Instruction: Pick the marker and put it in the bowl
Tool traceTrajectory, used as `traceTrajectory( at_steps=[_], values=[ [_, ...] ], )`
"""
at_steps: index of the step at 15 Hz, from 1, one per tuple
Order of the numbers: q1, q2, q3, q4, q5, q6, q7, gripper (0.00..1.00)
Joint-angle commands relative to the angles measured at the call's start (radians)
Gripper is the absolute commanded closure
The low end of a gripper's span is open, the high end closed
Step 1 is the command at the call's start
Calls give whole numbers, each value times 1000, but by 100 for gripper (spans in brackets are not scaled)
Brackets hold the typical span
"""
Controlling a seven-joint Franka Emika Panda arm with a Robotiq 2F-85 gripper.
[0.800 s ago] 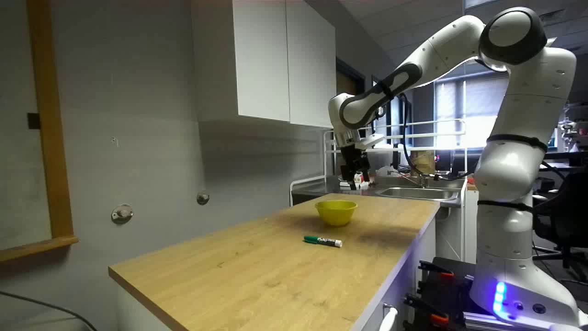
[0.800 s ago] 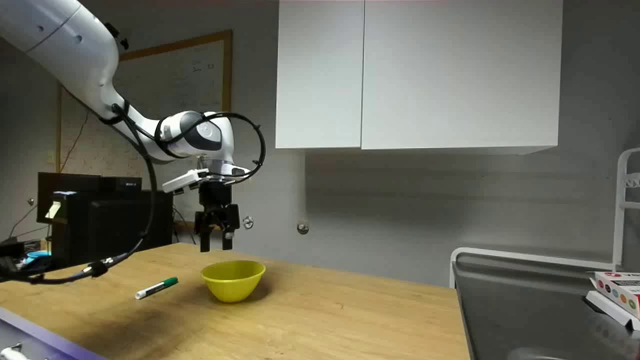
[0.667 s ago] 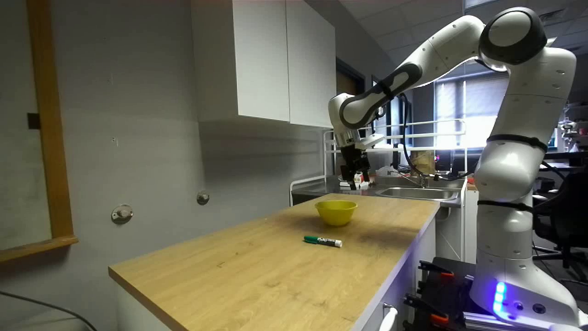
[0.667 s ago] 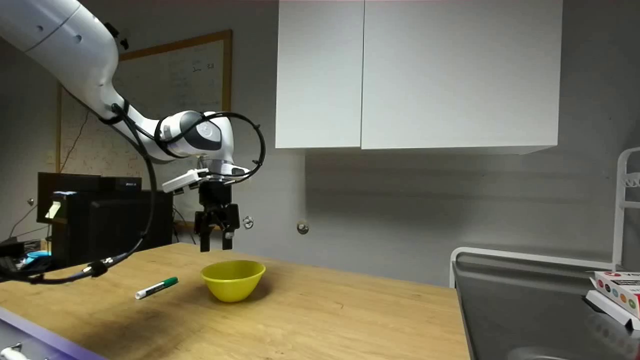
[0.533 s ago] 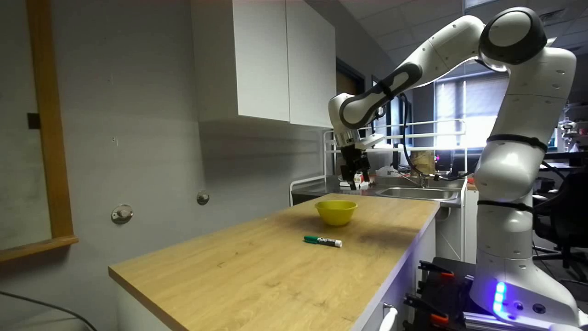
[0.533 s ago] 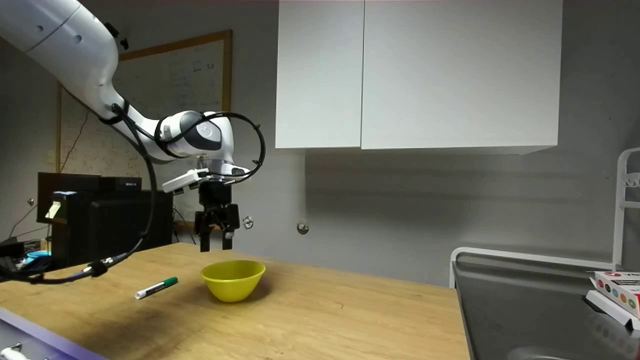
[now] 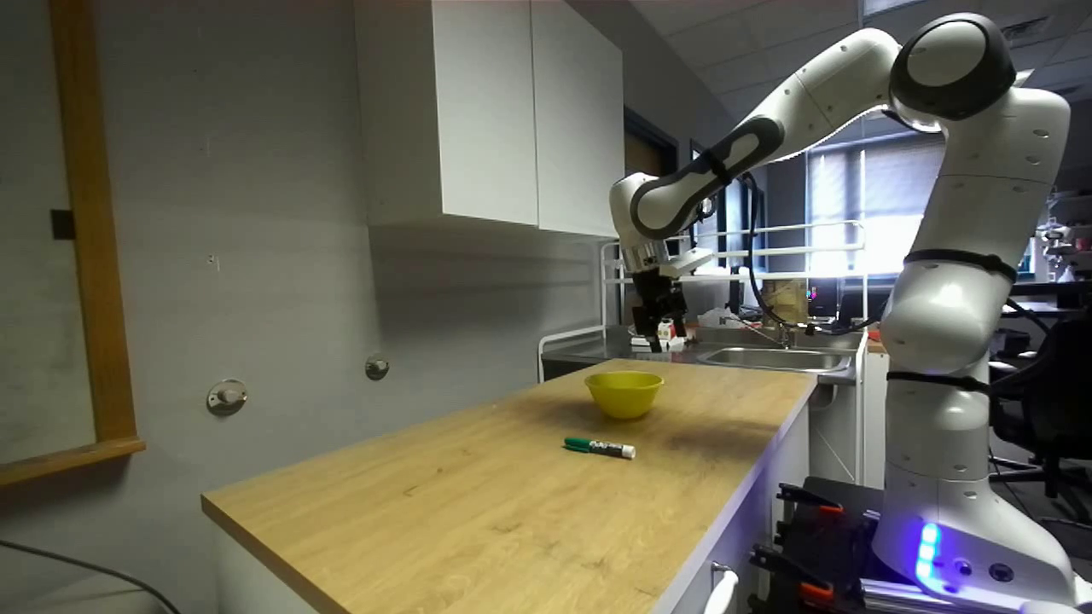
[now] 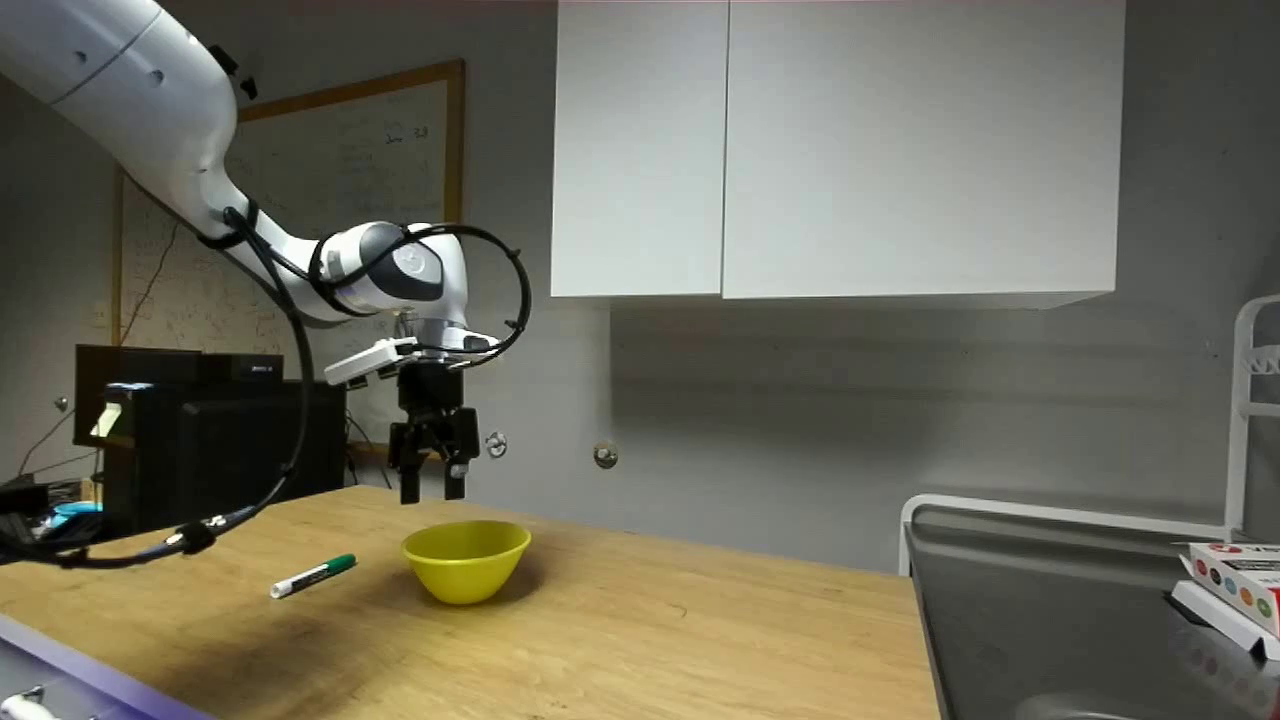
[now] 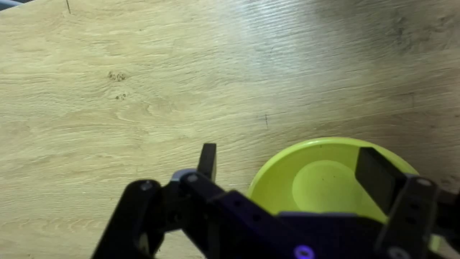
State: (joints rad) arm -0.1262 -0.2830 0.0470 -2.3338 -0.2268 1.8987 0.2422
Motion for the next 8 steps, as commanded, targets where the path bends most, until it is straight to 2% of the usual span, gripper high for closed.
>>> traceTrajectory(
  at_steps=[1,5,8],
  values=[
    [20,11,-19,13,-1,-5,8,0],
    [43,41,-1,50,-2,-1,20,0],
    [86,79,40,105,-24,-5,48,0]
  ],
)
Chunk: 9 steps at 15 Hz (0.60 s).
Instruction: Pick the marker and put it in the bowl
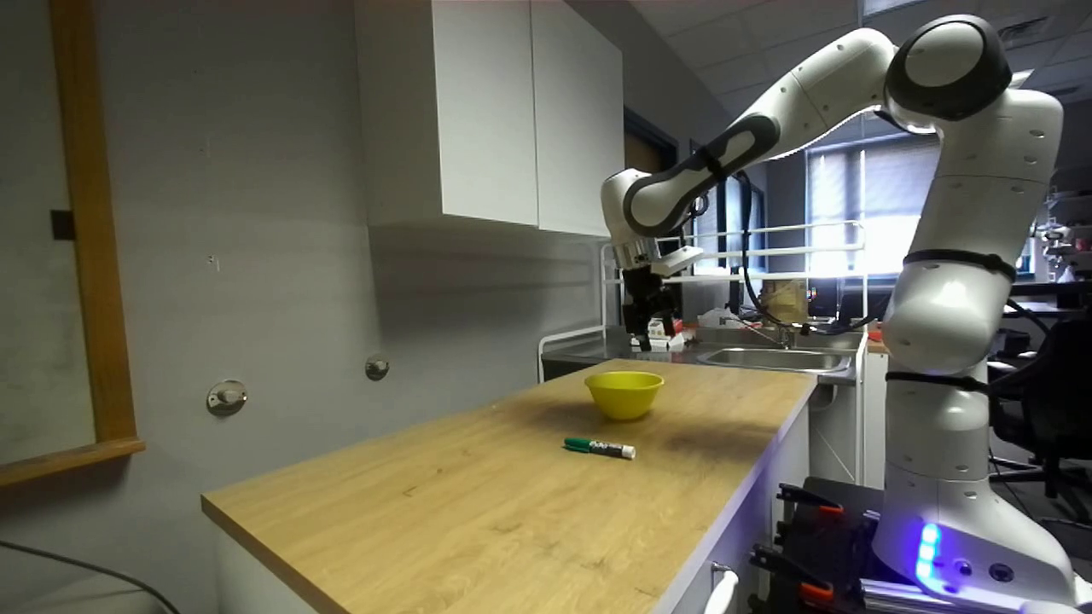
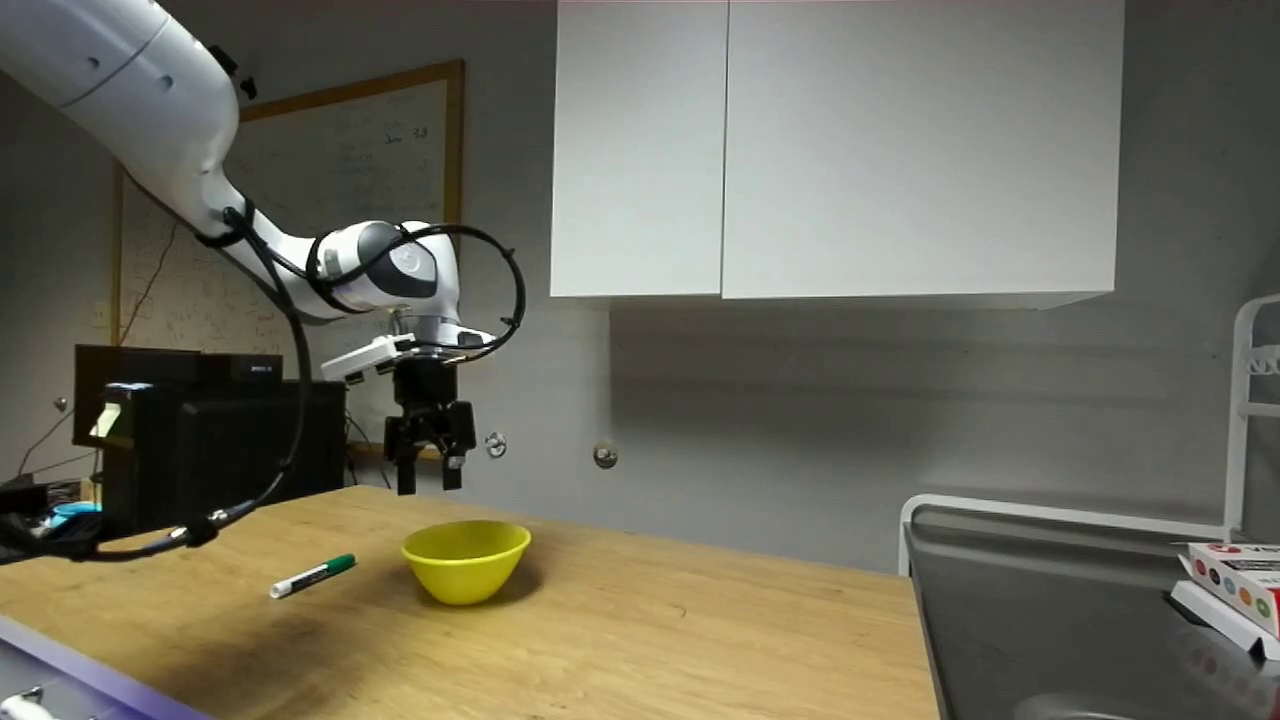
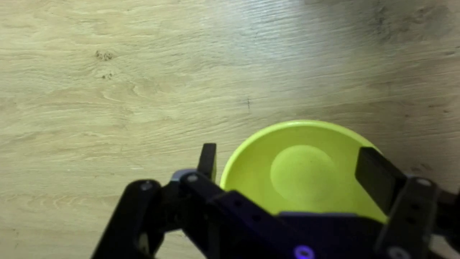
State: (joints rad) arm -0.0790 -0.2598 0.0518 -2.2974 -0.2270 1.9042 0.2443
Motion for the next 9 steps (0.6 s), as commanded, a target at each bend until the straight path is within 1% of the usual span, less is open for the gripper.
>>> traceTrajectory(
  at_steps=[1,4,6,9],
  values=[
    [54,71,50,88,-33,-9,54,0],
    [111,134,107,166,-75,-29,91,0],
    [144,182,132,211,-105,-24,110,0],
    [190,256,138,270,-69,0,43,0]
  ],
)
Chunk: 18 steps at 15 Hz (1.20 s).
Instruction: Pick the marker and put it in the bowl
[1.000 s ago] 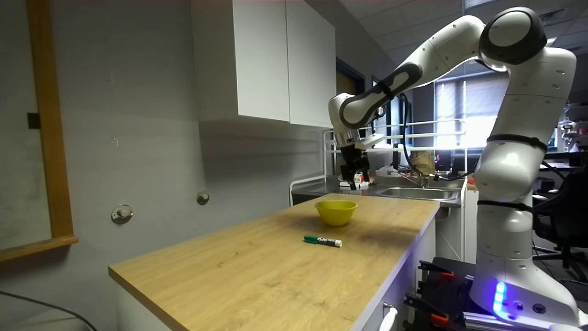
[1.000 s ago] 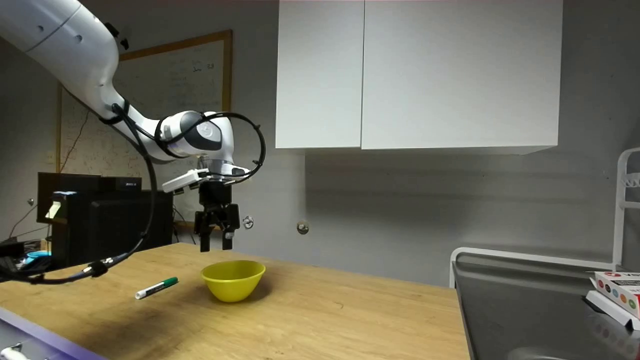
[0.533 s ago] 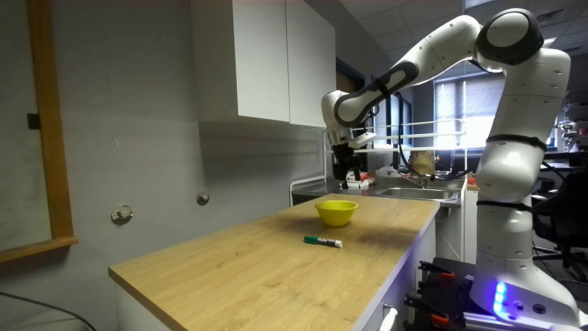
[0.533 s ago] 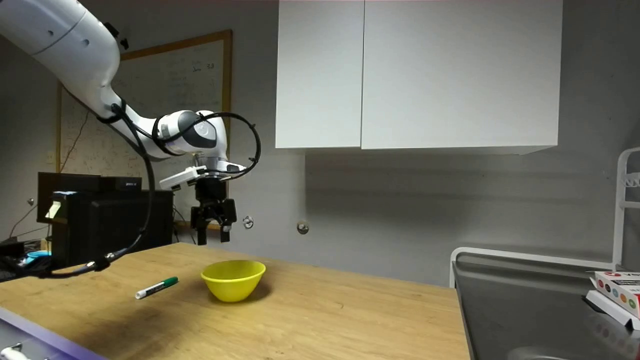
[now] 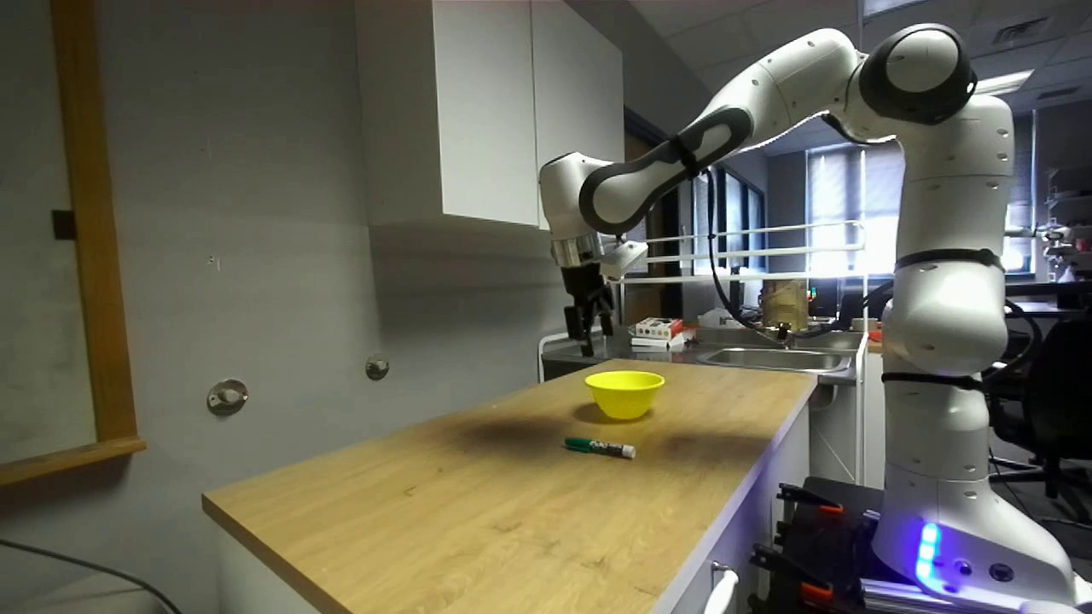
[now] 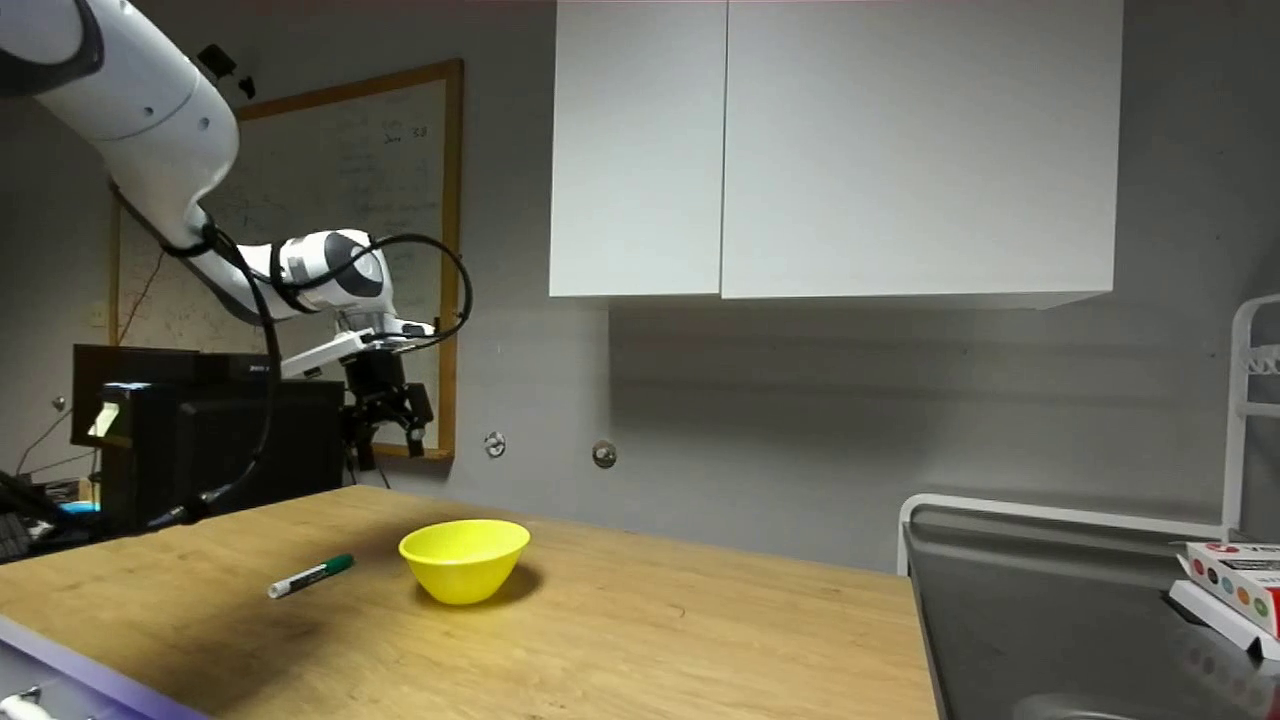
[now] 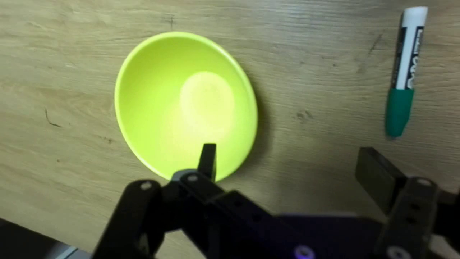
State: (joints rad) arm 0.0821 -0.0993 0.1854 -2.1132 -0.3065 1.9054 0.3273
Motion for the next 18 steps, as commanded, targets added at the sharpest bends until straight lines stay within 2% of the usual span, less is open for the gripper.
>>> traceTrajectory(
  at_steps=[1,6,10,13,18],
  values=[
    [40,118,2,101,28,6,-67,0],
    [50,216,-16,134,151,61,-228,0],
    [39,236,-29,96,244,74,-339,0],
    [34,219,-42,33,270,87,-367,0],
    [40,201,-52,-36,263,88,-345,0]
  ],
)
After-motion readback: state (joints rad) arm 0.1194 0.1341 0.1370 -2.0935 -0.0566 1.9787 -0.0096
